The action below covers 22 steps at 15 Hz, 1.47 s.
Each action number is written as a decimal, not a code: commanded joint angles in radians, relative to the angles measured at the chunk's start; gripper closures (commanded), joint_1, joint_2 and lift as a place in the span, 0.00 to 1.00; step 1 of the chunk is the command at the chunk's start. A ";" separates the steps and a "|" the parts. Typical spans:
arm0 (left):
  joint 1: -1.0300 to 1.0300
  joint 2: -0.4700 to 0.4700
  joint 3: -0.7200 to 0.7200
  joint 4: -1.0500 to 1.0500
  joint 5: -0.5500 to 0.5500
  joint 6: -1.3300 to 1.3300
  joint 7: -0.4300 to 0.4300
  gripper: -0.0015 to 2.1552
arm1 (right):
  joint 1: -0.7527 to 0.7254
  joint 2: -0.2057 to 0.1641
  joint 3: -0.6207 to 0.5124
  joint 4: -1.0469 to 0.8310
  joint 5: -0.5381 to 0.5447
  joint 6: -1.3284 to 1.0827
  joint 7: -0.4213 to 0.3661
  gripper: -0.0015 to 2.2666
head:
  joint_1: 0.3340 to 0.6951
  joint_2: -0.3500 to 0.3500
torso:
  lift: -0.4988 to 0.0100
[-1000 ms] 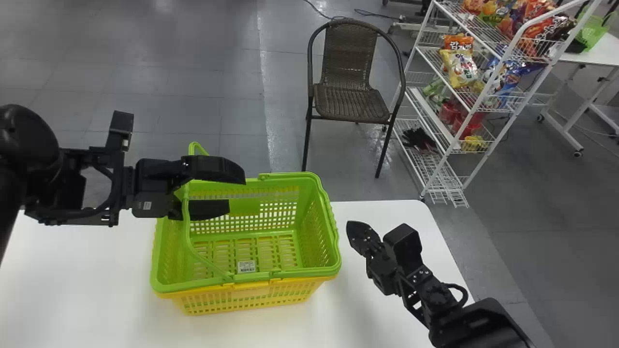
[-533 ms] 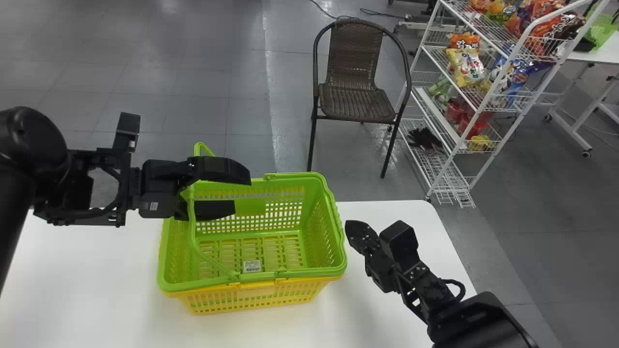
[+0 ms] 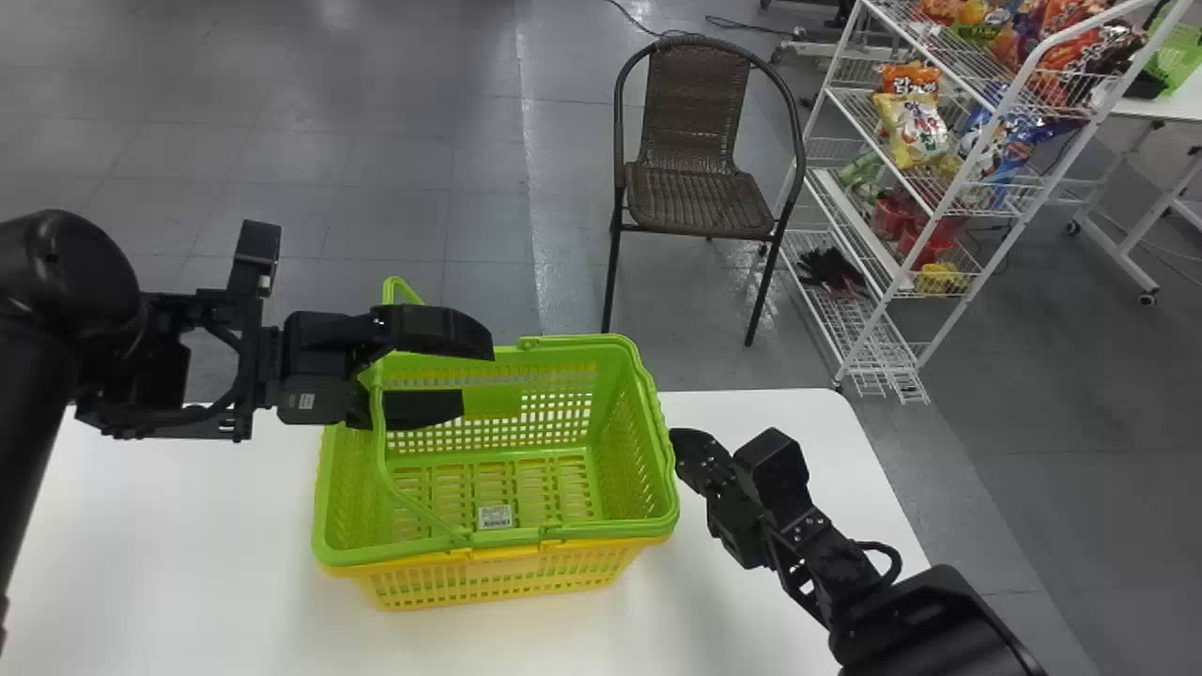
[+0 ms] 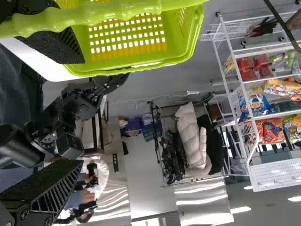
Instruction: Grasp handle with right gripper to insert into left gripper then lift and swing left to center
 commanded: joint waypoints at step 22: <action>0.003 -0.003 -0.001 -0.028 0.021 0.029 0.005 0.02 | 0.058 0.000 0.020 -0.206 -0.043 0.120 0.006 1.00 | 1.00 0.28 | 0.98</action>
